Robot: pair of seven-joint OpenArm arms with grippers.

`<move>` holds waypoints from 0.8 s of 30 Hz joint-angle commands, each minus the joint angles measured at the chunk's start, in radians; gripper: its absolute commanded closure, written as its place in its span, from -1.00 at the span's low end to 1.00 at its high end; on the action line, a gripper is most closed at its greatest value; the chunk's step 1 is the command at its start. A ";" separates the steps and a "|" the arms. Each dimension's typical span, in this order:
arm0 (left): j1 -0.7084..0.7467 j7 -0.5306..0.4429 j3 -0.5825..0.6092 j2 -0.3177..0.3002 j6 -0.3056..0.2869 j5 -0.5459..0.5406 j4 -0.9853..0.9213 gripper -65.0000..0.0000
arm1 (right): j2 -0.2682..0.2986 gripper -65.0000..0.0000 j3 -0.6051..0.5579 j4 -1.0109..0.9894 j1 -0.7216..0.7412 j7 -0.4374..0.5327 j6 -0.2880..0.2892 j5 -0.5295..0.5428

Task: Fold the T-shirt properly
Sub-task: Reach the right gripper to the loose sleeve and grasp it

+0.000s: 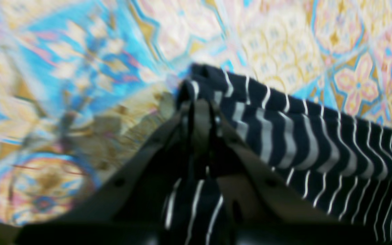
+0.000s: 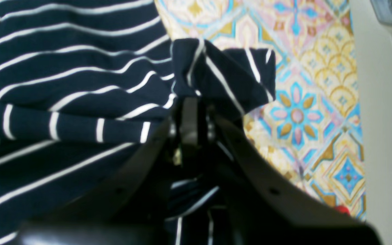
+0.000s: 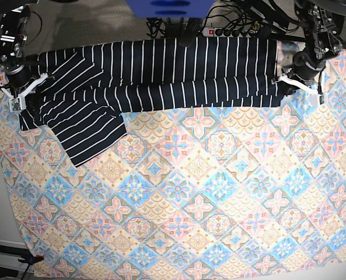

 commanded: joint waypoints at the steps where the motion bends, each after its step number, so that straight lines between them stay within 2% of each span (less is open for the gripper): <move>1: 0.003 -0.014 0.007 -0.014 -0.002 -0.004 0.003 1.00 | 0.021 1.00 0.014 0.017 0.003 0.021 -0.007 0.009; 8: 0.023 -0.015 0.083 -0.014 -0.002 -0.004 -0.009 1.00 | 0.021 1.00 0.015 0.012 0.004 0.021 -0.007 0.009; 13: 0.026 -0.011 0.076 -0.019 0.005 -0.001 -0.034 1.00 | 0.021 0.99 0.015 0.012 0.007 0.024 -0.007 0.009; 15: 0.026 -0.009 0.074 -0.020 0.005 -0.001 -0.038 0.87 | 0.021 0.99 0.015 0.012 0.009 0.024 -0.008 0.009; 19: 0.029 -0.009 0.074 -0.029 0.005 -0.002 -0.038 0.37 | 0.021 0.98 0.015 0.017 0.011 0.024 -0.010 0.008; 21: 0.029 -0.009 0.074 -0.029 0.005 -0.004 -0.038 0.18 | 0.021 0.91 0.015 0.017 0.011 0.024 -0.012 0.008; 24: 0.029 -0.009 0.074 -0.028 0.005 -0.004 -0.037 0.09 | 0.018 0.72 0.040 0.017 0.012 0.026 -0.013 0.008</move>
